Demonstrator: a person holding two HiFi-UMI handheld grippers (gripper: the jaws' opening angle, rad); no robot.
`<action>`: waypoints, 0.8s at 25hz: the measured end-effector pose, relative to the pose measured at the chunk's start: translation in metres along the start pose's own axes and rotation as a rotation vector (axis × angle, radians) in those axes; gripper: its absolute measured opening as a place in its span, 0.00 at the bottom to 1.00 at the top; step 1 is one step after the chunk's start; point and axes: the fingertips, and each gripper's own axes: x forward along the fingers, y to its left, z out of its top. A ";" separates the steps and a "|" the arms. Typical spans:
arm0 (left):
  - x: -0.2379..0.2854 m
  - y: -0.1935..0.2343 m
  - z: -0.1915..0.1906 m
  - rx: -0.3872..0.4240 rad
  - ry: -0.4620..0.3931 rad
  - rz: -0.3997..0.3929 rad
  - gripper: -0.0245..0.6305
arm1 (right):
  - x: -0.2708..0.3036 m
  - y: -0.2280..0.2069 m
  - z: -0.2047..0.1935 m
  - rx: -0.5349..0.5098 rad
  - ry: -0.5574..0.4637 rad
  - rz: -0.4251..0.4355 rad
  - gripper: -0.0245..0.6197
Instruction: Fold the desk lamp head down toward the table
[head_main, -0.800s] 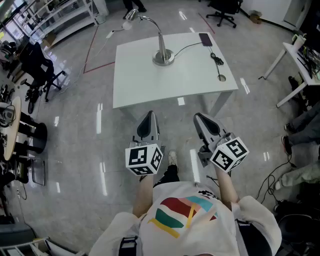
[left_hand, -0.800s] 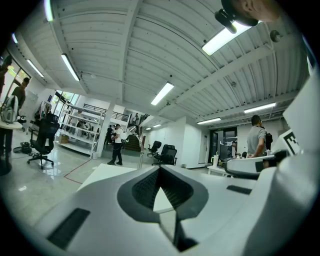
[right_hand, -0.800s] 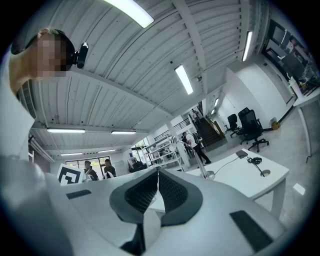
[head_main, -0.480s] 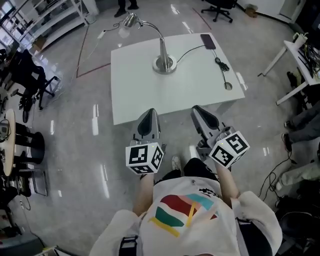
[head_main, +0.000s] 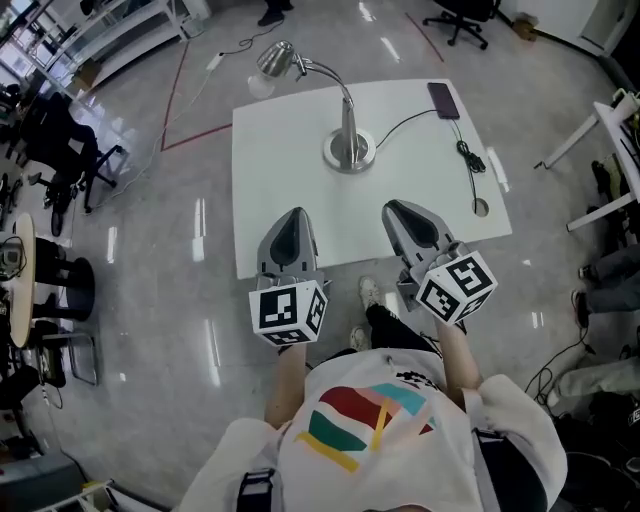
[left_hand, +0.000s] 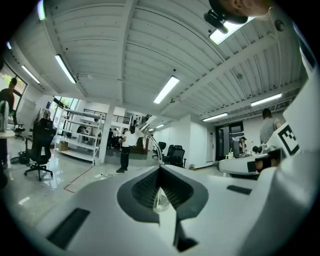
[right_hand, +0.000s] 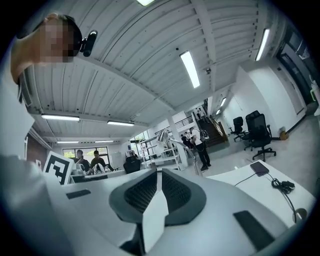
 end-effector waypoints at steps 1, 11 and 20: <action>0.014 0.007 0.005 0.007 -0.006 0.010 0.08 | 0.015 -0.009 0.003 -0.007 0.004 0.009 0.06; 0.153 0.039 0.051 -0.024 -0.036 0.036 0.23 | 0.140 -0.093 0.058 -0.041 0.015 0.127 0.20; 0.198 0.089 0.126 0.215 -0.138 0.099 0.34 | 0.194 -0.123 0.055 0.024 0.042 0.146 0.20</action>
